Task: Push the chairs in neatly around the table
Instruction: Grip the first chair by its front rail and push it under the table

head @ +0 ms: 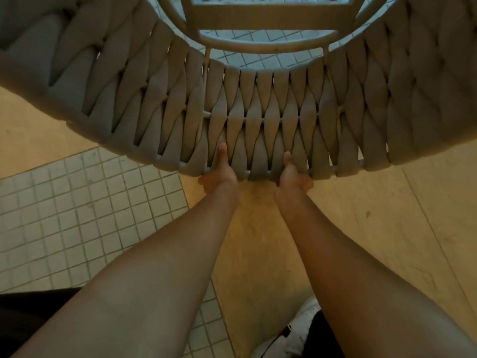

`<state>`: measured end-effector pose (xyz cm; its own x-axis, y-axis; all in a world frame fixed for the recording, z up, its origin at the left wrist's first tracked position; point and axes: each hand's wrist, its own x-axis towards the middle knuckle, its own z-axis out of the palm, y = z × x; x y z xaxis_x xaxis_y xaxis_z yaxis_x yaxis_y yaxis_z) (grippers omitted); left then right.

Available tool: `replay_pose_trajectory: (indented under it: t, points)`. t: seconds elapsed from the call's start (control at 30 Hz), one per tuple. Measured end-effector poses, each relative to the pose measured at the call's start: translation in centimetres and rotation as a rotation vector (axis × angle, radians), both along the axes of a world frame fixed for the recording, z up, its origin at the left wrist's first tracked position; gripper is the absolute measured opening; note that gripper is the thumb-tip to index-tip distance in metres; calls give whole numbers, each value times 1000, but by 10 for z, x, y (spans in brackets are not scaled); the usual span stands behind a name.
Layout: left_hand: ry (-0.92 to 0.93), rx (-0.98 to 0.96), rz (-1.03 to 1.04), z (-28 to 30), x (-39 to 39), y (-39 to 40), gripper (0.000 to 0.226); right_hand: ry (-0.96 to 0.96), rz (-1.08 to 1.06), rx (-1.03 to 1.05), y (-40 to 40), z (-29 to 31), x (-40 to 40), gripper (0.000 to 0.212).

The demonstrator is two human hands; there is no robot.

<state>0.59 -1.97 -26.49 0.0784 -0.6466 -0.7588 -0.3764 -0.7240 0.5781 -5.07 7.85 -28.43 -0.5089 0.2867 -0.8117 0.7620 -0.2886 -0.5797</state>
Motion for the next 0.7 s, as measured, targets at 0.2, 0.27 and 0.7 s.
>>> replay_pose_trajectory:
  t: [0.2, 0.27, 0.7]
  points:
    - [18, -217, -9, 49, -1, 6, 70, 23, 11, 165, -13, 64, -10, 90]
    - [59, -303, -5, 74, 1, 11, 45, 38, 28, 189, -17, 88, -13, 89]
    - [-409, -1155, -1422, 236, 16, -60, 74, 69, 99, 253, -63, 257, -29, 70]
